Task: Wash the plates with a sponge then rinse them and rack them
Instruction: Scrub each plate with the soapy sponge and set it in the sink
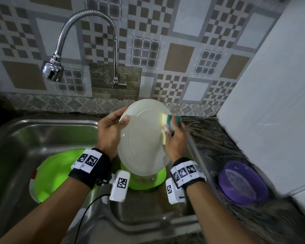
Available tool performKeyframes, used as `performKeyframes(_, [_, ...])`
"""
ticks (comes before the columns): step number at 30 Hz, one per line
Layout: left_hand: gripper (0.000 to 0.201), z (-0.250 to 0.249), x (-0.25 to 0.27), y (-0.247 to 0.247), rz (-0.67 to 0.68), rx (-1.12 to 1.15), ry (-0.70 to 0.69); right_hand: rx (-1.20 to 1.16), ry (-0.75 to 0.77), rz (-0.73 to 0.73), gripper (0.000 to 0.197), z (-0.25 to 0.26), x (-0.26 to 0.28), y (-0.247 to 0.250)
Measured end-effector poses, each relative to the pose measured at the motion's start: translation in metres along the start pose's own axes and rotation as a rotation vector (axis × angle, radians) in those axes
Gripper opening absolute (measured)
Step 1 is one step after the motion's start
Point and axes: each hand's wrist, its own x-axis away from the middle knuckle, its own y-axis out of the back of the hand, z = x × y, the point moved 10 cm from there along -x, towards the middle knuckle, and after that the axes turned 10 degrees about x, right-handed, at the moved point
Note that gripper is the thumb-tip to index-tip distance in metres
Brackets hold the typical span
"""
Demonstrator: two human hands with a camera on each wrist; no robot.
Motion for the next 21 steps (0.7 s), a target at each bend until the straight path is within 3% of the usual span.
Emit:
performKeyframes(5, [0.024, 0.003, -0.004, 0.005, -0.074, 0.033, 0.018, -0.044, 0.213, 0.127, 0.063, 0.054, 0.036, -0.026])
performKeyframes(10, [0.025, -0.015, -0.017, 0.007, -0.123, 0.066, -0.001, 0.024, 0.548, 0.181, 0.068, 0.105, 0.068, -0.033])
performKeyframes(16, [0.030, -0.033, -0.021, 0.021, -0.151, 0.101, -0.038, 0.187, 0.859, 0.287, 0.052, 0.117, 0.091, -0.027])
performKeyframes(18, [0.030, -0.034, -0.021, 0.030, -0.160, 0.126, -0.037, 0.224, 0.899, 0.302, 0.051, 0.109, 0.090, -0.025])
performKeyframes(21, [0.030, -0.031, -0.021, 0.041, -0.166, 0.153, -0.017, 0.241, 0.808, 0.288, 0.060, 0.091, 0.066, -0.018])
